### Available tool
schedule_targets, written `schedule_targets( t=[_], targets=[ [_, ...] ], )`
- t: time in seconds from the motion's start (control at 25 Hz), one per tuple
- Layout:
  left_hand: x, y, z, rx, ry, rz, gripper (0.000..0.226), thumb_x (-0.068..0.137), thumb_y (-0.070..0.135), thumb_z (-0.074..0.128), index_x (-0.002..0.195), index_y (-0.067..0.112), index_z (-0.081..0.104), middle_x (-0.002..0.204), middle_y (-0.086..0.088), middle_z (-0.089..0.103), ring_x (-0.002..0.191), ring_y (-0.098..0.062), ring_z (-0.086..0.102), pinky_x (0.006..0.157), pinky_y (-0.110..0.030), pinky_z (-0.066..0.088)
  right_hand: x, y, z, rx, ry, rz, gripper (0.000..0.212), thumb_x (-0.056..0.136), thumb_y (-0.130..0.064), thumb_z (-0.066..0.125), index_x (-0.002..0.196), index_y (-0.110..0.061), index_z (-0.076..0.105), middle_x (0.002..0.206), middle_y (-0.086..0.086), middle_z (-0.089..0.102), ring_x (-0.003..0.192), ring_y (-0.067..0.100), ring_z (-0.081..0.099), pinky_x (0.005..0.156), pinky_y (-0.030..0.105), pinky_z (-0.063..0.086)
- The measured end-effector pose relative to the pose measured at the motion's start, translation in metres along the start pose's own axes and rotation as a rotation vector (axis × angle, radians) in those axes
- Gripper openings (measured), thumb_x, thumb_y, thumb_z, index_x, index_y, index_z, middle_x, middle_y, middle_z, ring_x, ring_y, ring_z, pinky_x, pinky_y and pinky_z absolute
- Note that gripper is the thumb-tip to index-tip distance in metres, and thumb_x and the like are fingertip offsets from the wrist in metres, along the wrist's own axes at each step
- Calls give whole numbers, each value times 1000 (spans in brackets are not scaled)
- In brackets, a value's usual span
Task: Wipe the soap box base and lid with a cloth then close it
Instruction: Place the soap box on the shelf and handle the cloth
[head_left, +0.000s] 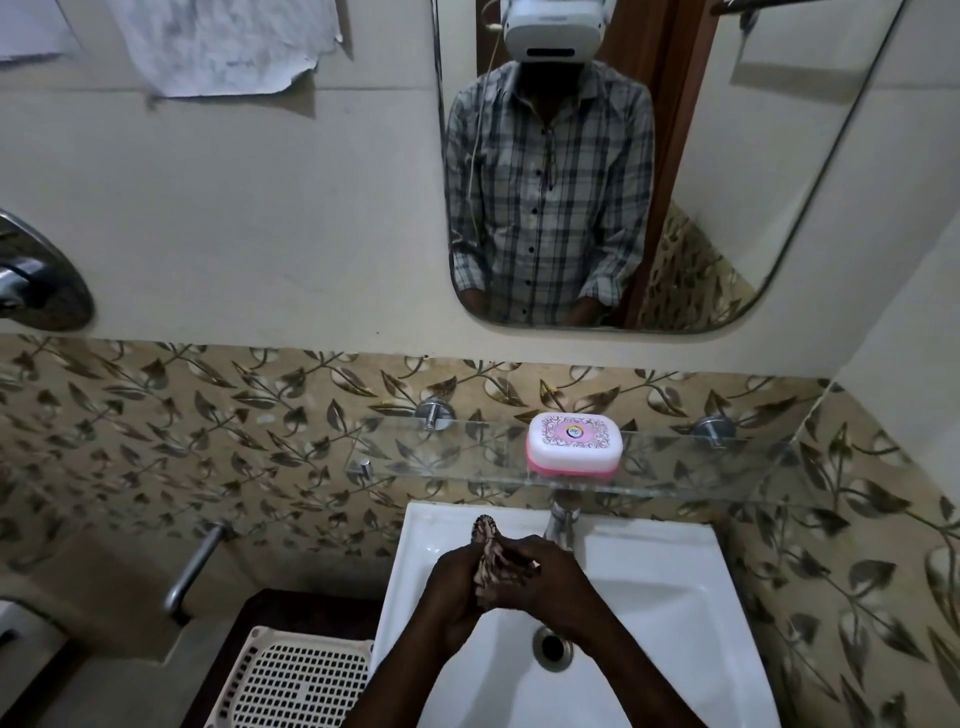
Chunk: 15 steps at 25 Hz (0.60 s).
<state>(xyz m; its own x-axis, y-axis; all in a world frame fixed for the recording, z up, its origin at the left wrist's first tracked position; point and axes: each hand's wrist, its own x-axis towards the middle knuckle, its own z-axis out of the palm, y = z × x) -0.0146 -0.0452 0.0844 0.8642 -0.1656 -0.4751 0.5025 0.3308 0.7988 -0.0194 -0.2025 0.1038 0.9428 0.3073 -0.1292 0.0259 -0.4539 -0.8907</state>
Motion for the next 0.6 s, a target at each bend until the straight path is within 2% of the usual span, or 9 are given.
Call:
schedule_targets(
  t=[0.04, 0.08, 0.12, 0.24, 0.36, 0.4, 0.48, 0.52, 0.6],
  targets=[
    [2, 5, -2, -58, 6, -59, 53, 87, 41, 62, 110, -6, 70, 106, -25, 75, 97, -36, 75, 72, -40, 62, -1, 4, 0, -205, -48, -44, 55, 62, -48, 82, 115, -39, 67, 93, -14, 60, 91, -1, 53, 77, 13, 44],
    [5, 10, -4, -111, 0, -112, 56, 84, 43, 63, 110, -6, 68, 105, -26, 74, 94, -37, 75, 71, -41, 62, -2, 6, 0, -301, -58, -76, 61, 62, -42, 83, 120, -34, 66, 97, -14, 55, 92, 1, 50, 77, 9, 40],
    [6, 14, -7, -139, -10, -157, 63, 82, 48, 62, 110, -8, 67, 107, -30, 72, 94, -40, 74, 76, -45, 62, -2, 8, 0, -278, -34, -96, 56, 65, -33, 84, 118, -27, 68, 96, -12, 55, 90, 3, 51, 73, 6, 38],
    [9, 18, -20, -90, -81, -245, 97, 81, 77, 49, 111, -13, 71, 122, -35, 65, 106, -46, 69, 98, -57, 52, -2, 12, -5, 75, 64, -29, 27, 71, -24, 83, 96, -16, 78, 82, -5, 71, 71, 2, 63, 64, 13, 43],
    [9, 11, -29, -8, -116, -276, 113, 67, 95, 41, 112, -3, 74, 117, -25, 71, 102, -38, 69, 98, -54, 51, 1, 20, -10, 431, 131, 151, 13, 79, -20, 81, 89, -11, 78, 84, 9, 78, 76, 20, 73, 67, 30, 55],
    [8, 7, -29, 27, -126, -251, 111, 67, 96, 42, 114, 1, 74, 116, -22, 72, 103, -35, 67, 98, -51, 50, 1, 21, -10, 521, 166, 204, 14, 82, -19, 79, 89, -8, 77, 87, 14, 78, 79, 27, 74, 70, 36, 57],
    [3, -1, -18, 95, -128, -178, 92, 73, 86, 53, 118, 8, 74, 121, -22, 70, 111, -34, 64, 103, -46, 48, 1, 22, -5, 643, 196, 257, 16, 88, -19, 73, 93, -5, 76, 91, 19, 77, 83, 35, 74, 73, 44, 58],
    [-1, -4, -11, 109, -138, -139, 79, 74, 76, 64, 117, 10, 74, 123, -24, 69, 113, -35, 65, 105, -46, 49, 1, 22, -2, 673, 195, 265, 15, 90, -18, 70, 95, -5, 77, 91, 19, 77, 82, 34, 74, 70, 42, 59],
    [-5, -8, 3, 156, -167, -52, 61, 71, 56, 80, 111, 10, 76, 111, -23, 73, 103, -34, 70, 93, -43, 57, 1, 22, 4, 706, 211, 276, 12, 92, -13, 67, 94, -7, 78, 87, 17, 78, 75, 26, 74, 60, 32, 57]
  ],
)
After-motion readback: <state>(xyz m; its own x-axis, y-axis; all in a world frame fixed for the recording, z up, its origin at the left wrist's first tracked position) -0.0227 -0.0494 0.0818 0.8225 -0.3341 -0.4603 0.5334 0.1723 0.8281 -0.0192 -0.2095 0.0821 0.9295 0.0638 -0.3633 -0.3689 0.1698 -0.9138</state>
